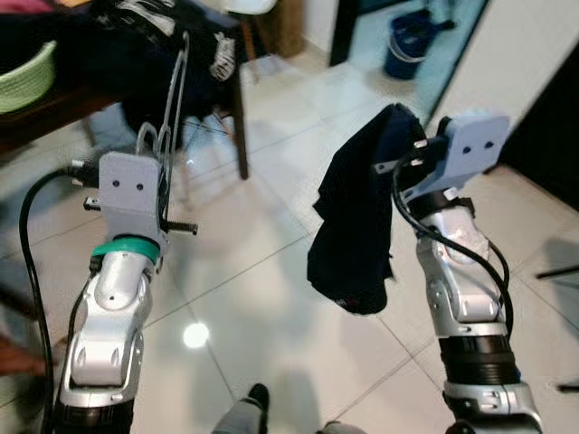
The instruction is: Hang hanger
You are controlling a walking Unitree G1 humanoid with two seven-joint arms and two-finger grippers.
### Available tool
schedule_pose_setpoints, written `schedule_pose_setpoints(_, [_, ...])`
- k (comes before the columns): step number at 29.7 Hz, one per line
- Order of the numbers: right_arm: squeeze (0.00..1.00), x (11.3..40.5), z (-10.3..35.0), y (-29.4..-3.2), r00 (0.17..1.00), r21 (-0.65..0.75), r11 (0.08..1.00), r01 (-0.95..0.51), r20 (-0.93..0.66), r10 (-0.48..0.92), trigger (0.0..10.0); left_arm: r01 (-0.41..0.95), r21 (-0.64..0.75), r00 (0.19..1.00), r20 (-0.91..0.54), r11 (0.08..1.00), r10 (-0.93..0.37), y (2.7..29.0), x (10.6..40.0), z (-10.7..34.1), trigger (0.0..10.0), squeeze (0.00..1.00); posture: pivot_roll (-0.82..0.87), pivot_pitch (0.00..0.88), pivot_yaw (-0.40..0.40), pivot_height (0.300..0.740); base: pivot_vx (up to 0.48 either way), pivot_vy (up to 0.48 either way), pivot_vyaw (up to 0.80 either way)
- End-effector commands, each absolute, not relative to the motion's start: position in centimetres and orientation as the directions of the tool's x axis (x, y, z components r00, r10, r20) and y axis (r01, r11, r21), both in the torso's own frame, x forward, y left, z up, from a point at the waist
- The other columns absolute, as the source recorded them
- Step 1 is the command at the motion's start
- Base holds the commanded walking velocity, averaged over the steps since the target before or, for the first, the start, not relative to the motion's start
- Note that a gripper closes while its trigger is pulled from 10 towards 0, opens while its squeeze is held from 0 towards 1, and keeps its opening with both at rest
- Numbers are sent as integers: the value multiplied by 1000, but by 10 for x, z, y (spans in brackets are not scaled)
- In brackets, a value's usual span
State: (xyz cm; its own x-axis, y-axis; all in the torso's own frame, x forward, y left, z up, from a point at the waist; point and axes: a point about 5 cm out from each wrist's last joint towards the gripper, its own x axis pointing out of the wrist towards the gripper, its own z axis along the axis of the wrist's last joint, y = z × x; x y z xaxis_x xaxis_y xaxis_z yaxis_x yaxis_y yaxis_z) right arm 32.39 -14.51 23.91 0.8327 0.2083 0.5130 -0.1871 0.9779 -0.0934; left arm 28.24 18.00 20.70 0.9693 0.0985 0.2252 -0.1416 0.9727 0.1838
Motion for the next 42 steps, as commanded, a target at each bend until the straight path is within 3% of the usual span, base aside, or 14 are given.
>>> schedule_pose_setpoints(1, [0,322,245,-145,816,-83,978,-191,540,205,10000,-153,189,968,227,970,108,181,281,207,10000,0,54,32,32,740,0,0,500])
schedule_pose_setpoints(12, [0,323,244,-144,819,-81,979,-188,537,202,10000,-202,181,955,253,963,153,186,284,213,10000,0,55,30,36,740,413,0,0])
schedule_pose_setpoints(30, [0,324,244,-147,825,-59,983,-172,537,176,10000,-206,177,953,258,963,156,185,285,215,10000,0,54,35,33,740,454,0,582])
schedule_pose_setpoints(42, [0,324,258,-152,799,-35,987,-158,583,149,10000,-234,215,901,415,948,128,192,291,264,10000,0,62,34,33,740,454,0,0])
